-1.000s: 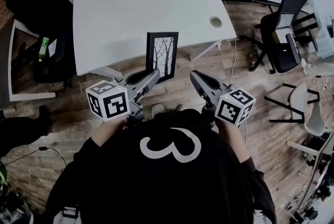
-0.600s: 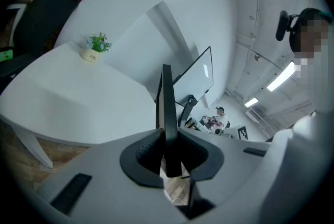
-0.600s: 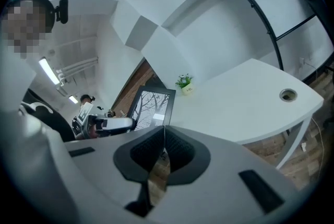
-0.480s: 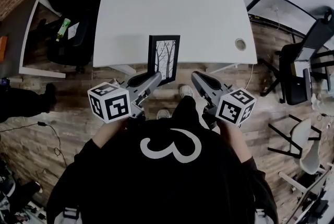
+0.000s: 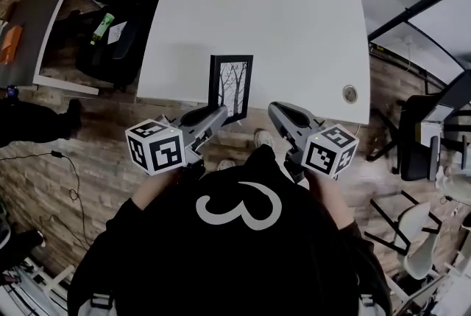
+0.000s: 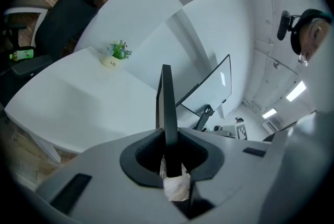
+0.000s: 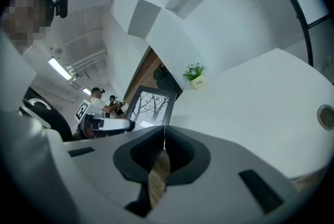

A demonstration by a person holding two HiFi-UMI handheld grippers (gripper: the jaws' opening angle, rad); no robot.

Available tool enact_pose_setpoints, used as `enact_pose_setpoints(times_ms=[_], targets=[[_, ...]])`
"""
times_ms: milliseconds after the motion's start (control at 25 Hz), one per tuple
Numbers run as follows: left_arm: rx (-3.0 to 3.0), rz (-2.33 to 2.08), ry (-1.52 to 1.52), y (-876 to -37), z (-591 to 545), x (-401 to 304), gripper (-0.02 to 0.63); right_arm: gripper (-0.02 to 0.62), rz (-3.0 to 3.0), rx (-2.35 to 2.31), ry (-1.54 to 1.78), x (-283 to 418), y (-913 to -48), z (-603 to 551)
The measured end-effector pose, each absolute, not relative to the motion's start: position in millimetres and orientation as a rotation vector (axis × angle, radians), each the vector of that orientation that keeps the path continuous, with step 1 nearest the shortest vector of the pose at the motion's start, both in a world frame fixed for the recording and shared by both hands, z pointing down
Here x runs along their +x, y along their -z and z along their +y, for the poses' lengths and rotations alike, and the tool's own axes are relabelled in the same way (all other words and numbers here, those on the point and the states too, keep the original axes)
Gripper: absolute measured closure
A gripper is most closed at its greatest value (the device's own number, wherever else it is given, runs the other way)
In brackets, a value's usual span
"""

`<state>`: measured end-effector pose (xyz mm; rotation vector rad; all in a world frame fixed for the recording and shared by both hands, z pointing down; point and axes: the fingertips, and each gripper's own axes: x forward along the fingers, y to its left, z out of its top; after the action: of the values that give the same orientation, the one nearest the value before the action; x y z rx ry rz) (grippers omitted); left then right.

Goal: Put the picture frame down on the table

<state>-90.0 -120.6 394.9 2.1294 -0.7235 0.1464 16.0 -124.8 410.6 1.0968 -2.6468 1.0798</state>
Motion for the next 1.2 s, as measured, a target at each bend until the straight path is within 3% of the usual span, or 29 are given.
enact_pose_setpoints(times_ms=[1200], targets=[[2.118, -0.748, -0.155, -392, -219, 30, 0.538, 0.571, -2.669, 1.076, -1.081, 134, -408, -215]])
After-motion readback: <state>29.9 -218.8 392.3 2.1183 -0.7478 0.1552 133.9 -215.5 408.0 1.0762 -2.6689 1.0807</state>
